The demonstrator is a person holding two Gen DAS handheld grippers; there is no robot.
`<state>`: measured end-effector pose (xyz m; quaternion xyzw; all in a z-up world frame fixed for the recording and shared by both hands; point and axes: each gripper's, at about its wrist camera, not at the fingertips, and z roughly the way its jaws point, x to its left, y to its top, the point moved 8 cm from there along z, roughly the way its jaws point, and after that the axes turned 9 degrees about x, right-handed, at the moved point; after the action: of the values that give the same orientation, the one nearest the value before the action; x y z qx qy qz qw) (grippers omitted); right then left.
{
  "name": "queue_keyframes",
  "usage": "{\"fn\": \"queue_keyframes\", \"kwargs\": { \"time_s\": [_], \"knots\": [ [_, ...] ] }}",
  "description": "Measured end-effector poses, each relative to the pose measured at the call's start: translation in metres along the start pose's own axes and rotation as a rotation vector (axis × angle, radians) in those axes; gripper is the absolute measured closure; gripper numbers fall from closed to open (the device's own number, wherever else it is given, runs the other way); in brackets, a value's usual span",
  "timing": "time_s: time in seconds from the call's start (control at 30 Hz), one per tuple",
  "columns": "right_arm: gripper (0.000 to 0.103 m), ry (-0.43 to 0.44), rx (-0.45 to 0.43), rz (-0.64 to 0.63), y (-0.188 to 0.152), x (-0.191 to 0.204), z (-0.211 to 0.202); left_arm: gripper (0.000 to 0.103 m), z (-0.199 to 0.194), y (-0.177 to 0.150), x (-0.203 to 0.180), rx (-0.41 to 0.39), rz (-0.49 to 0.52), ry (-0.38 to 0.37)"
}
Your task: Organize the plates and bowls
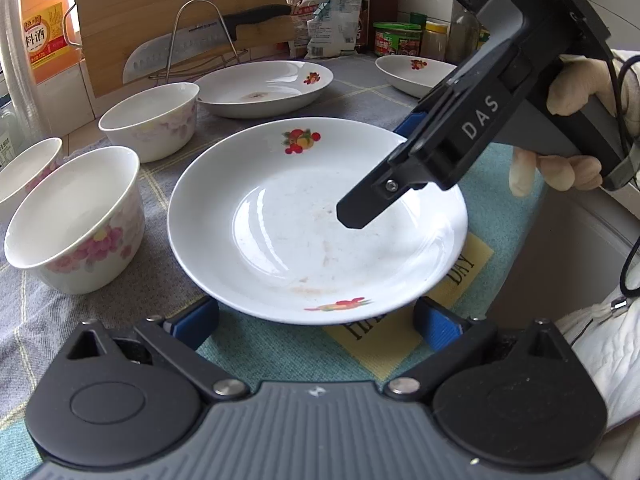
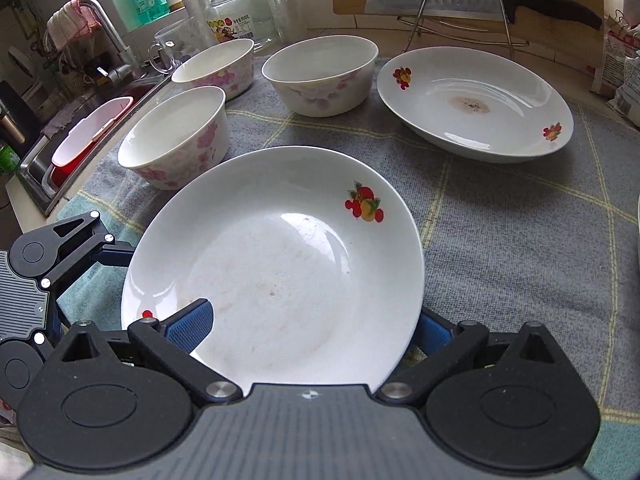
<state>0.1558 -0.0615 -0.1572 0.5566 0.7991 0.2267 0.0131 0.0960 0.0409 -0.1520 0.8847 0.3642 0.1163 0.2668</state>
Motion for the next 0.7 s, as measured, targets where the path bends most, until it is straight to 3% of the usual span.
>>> {"fn": "queue_keyframes", "kwargs": {
  "time_s": [0.23,0.5,0.7],
  "knots": [
    [0.0,0.043,0.013,-0.001,0.013,-0.009,0.002,0.0,0.001,0.001,0.0,-0.008,0.023,-0.014],
    [0.0,0.159,0.031,0.096,0.023,-0.022,0.001,0.0,0.002,0.002,0.0,-0.011,0.049,-0.033],
    [0.0,0.193,0.029,0.122,0.03,-0.024,0.003,0.0,0.002,0.002,0.001,-0.019,0.057,-0.036]
  ]
}}
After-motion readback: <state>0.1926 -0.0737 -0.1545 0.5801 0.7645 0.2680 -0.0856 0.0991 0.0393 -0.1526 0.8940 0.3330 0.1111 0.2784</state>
